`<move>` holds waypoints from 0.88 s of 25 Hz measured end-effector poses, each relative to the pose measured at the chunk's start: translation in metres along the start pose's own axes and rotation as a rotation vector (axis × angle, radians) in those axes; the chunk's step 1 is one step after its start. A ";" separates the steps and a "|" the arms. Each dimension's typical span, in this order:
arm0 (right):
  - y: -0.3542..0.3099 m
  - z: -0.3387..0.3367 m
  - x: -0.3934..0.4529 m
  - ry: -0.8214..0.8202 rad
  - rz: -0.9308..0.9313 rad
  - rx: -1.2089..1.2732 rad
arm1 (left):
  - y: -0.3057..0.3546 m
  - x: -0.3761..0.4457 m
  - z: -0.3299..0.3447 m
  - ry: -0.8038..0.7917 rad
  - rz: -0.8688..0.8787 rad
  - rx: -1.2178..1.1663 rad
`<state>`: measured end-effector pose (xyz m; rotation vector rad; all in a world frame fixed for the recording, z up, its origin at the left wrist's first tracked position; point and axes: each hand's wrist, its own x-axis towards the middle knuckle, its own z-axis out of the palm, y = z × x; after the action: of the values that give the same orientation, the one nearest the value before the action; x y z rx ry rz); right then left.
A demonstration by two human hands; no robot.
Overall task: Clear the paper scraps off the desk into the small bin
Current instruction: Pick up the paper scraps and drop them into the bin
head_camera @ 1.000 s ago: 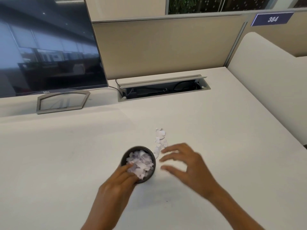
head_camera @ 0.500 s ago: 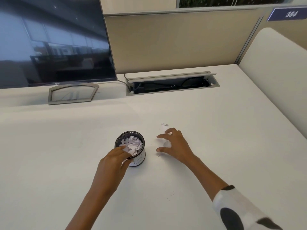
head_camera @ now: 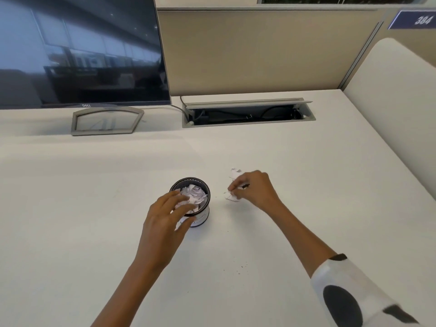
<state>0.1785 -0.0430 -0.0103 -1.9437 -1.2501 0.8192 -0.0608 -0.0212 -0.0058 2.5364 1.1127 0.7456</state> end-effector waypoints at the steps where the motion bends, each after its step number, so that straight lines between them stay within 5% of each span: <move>1: -0.013 -0.003 0.000 -0.005 -0.025 0.076 | -0.001 -0.001 0.001 0.018 -0.002 -0.006; 10: -0.081 0.037 -0.016 -0.199 -0.243 0.027 | -0.003 0.008 0.018 0.036 -0.411 -0.494; 15: -0.066 0.008 0.013 0.049 -0.337 0.060 | 0.000 0.008 0.029 0.021 -0.451 -0.526; 18: -0.032 -0.010 0.043 0.117 -0.211 -0.033 | -0.001 0.008 0.027 0.011 -0.447 -0.520; 22: 0.022 -0.009 0.061 -0.150 -0.099 -0.421 | 0.000 0.007 0.027 0.006 -0.451 -0.530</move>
<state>0.2175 0.0049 -0.0315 -2.1507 -1.7056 0.7026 -0.0421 -0.0169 -0.0260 1.7680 1.2285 0.7915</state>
